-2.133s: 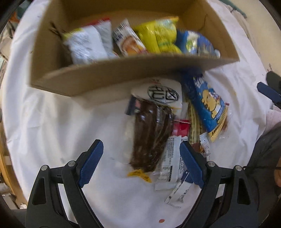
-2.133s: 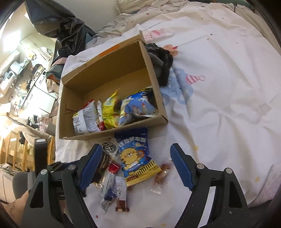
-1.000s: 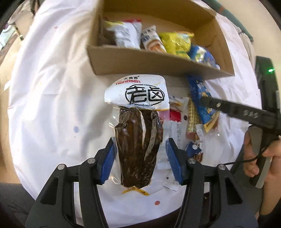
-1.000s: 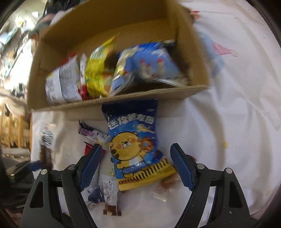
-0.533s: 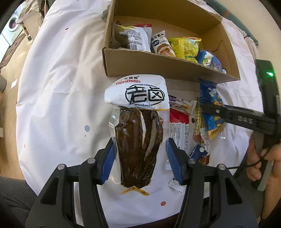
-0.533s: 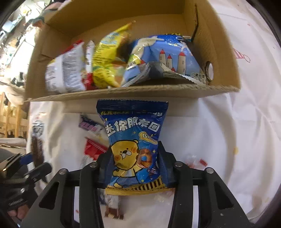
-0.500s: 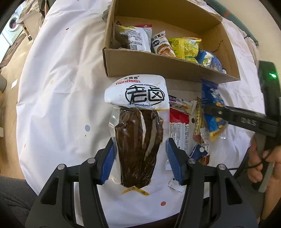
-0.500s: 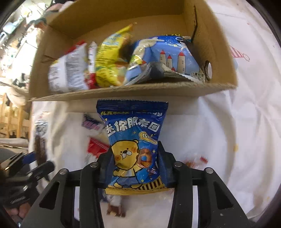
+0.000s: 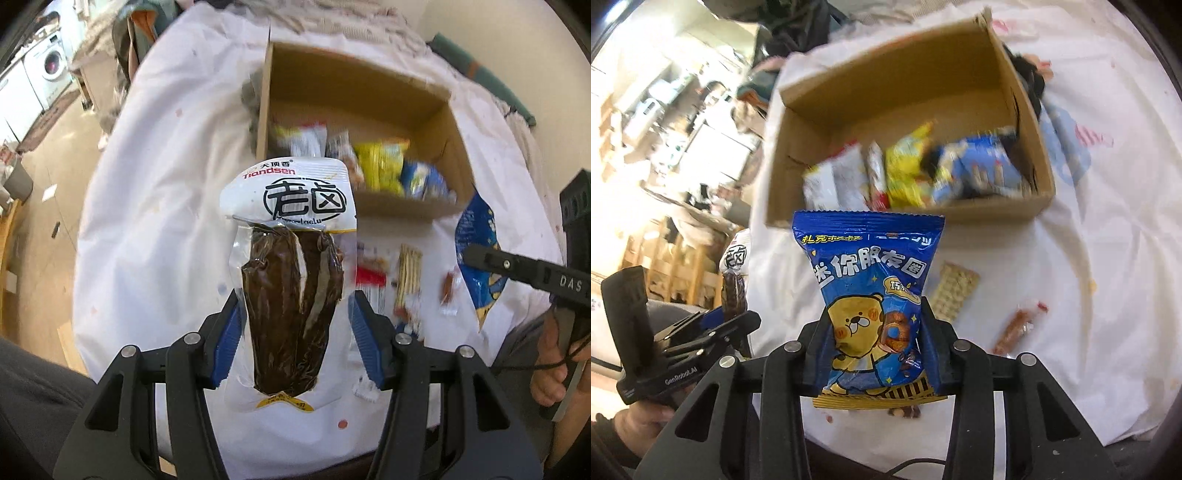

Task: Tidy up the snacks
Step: 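Carry both packets into the box and open both tools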

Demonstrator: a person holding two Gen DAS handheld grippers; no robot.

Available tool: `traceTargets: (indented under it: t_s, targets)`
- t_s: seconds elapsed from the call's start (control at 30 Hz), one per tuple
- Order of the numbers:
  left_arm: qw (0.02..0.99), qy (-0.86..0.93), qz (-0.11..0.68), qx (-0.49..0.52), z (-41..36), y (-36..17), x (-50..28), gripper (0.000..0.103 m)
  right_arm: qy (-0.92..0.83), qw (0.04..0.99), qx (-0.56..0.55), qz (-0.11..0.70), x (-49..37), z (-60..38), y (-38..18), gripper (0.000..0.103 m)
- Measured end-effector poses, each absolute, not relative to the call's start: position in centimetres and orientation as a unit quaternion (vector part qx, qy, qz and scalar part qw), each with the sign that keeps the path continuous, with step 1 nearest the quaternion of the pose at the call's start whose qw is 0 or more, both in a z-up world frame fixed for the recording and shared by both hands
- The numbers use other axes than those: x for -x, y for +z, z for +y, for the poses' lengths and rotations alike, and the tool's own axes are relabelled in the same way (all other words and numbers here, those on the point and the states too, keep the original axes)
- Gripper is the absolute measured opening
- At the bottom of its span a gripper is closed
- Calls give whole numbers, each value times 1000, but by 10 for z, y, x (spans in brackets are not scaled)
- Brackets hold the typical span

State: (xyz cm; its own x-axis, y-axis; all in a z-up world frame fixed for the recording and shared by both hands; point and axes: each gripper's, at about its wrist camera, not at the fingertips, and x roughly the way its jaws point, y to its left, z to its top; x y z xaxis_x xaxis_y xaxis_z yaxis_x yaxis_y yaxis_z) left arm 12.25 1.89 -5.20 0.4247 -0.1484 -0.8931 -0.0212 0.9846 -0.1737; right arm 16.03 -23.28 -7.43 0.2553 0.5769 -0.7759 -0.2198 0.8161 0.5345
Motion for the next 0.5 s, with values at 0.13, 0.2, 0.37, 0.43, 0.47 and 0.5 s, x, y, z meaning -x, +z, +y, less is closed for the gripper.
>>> traceTargets:
  t_s: [0.13,0.2,0.37,0.43,0.47,0.5]
  targets:
    - [853,-36,513,88,27,-30,-145,53,263,794,-185,517,-170,-238,-57,41]
    - [858,-39,503,99,28,-20,-161,53,258,804,-203,497,-178,-246,-49,41]
    - [872,-50,475,102,18,2,-199,53,226,827,-218,466,-206,-264,-33,41]
    - [876,-61,467,100,13,9,-215,53,217,831,-221,462,-216,-272,-30,41]
    - [876,-66,466,101,11,11,-221,53,211,833,-219,462,-223,-273,-29,41]
    - [875,-70,467,103,9,11,-229,53,205,837,-215,460,-229,-274,-28,41]
